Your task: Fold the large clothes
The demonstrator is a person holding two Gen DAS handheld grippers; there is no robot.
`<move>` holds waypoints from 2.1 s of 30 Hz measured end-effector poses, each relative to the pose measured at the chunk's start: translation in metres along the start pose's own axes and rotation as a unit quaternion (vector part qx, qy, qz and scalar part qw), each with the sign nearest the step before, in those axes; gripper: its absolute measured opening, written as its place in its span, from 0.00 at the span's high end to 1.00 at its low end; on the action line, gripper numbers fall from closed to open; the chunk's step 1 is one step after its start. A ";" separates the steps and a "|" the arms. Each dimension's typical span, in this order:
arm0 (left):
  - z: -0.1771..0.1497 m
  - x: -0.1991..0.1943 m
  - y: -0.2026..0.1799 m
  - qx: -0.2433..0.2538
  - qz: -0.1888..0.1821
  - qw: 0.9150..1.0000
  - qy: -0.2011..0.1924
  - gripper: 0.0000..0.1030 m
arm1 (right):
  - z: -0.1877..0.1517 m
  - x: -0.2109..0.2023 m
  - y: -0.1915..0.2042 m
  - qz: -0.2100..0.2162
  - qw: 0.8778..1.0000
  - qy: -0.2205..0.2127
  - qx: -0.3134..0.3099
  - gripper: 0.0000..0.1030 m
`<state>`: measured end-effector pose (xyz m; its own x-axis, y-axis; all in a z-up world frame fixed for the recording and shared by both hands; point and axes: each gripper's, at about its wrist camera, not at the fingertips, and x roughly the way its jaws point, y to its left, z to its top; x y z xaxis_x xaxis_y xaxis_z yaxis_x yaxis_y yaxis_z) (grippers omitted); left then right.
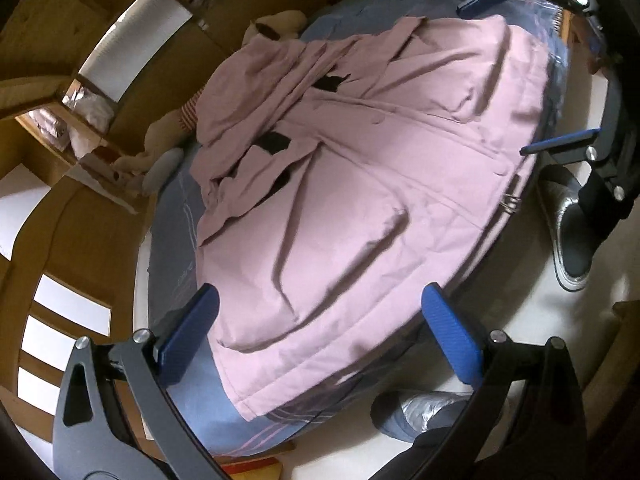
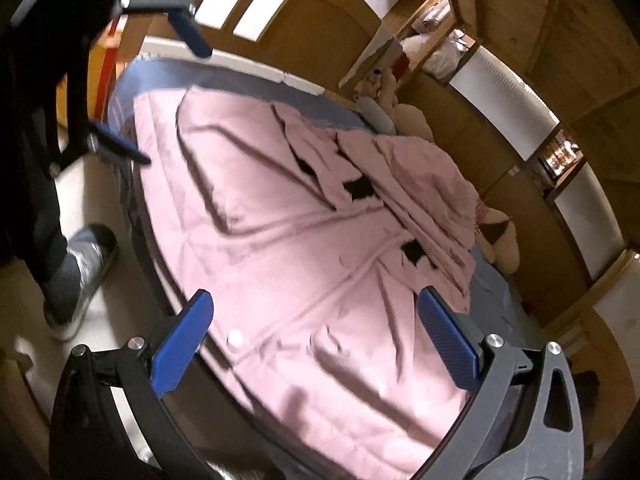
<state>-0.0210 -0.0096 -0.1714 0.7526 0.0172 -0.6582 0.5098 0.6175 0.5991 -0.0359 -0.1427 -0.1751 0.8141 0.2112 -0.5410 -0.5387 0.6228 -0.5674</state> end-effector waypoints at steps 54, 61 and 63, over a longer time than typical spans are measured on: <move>-0.023 0.036 -0.077 0.091 0.030 0.995 0.020 0.02 | -0.072 0.031 0.065 -0.168 0.964 0.045 -0.201 0.01; -0.023 0.031 -0.080 0.098 0.033 0.995 0.009 0.02 | -0.076 0.040 0.063 -0.186 0.959 0.061 -0.203 0.01; -0.023 0.031 -0.081 0.100 0.036 0.994 0.006 0.02 | -0.075 0.044 0.060 -0.198 0.958 0.061 -0.199 0.01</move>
<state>-0.0486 -0.0413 -0.2503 0.7855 0.0664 -0.6153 0.5284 0.4455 0.7227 -0.0488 -0.1526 -0.2792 0.9532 -0.0871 -0.2895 -0.2531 0.2943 -0.9216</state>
